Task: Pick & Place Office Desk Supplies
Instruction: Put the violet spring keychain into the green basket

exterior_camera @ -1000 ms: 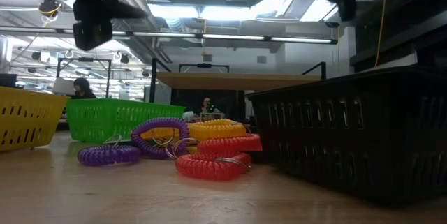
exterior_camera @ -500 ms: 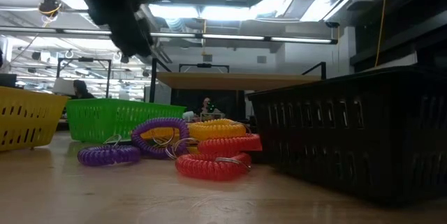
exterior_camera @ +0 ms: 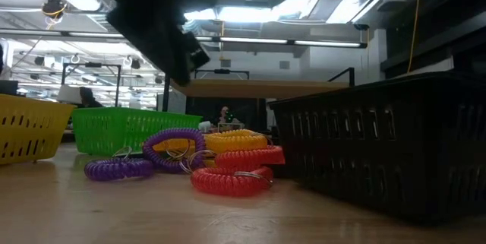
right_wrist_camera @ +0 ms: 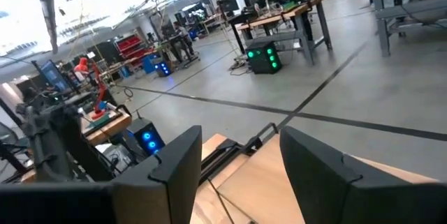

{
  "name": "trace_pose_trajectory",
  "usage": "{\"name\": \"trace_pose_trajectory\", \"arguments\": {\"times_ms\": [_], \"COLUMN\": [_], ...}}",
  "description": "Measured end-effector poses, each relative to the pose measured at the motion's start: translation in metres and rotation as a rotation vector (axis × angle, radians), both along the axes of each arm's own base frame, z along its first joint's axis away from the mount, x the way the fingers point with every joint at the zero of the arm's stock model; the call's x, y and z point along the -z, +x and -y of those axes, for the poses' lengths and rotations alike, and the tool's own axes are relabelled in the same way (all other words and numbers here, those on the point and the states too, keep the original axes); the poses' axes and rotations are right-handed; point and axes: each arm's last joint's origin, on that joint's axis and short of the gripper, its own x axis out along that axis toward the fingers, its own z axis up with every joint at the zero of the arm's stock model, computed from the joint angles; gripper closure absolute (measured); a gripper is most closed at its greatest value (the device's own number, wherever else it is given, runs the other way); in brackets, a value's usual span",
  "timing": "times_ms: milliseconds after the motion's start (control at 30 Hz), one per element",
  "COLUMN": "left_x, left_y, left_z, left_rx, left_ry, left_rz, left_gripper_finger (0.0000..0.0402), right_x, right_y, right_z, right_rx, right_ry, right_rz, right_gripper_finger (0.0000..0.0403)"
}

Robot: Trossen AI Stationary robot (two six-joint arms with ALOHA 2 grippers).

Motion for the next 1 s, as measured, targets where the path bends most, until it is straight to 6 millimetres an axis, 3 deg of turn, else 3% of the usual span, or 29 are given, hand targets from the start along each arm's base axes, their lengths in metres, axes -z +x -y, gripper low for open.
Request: {"name": "trace_pose_trajectory", "arguments": {"times_ms": [433, 700, 1000], "left_x": [0.015, 0.024, 0.025], "left_y": [0.038, 0.032, 0.031], "left_z": [0.021, 0.034, 0.043], "left_rx": [-0.063, -0.031, -0.096], "left_ry": [0.018, 0.023, 0.082], "left_rz": [-0.059, -0.179, -0.170], "left_gripper_finger": [0.0274, 0.0274, 0.0274], "right_x": [0.009, 0.009, 0.009], "right_y": [0.001, 0.002, 0.002], "right_z": [-0.003, -0.005, -0.006], "right_rx": [-0.114, -0.206, -0.220], "right_ry": [0.003, -0.015, -0.038], "right_rz": [-0.093, -0.108, -0.123], "right_gripper_finger": [0.0206, 0.0206, 0.0206]}}
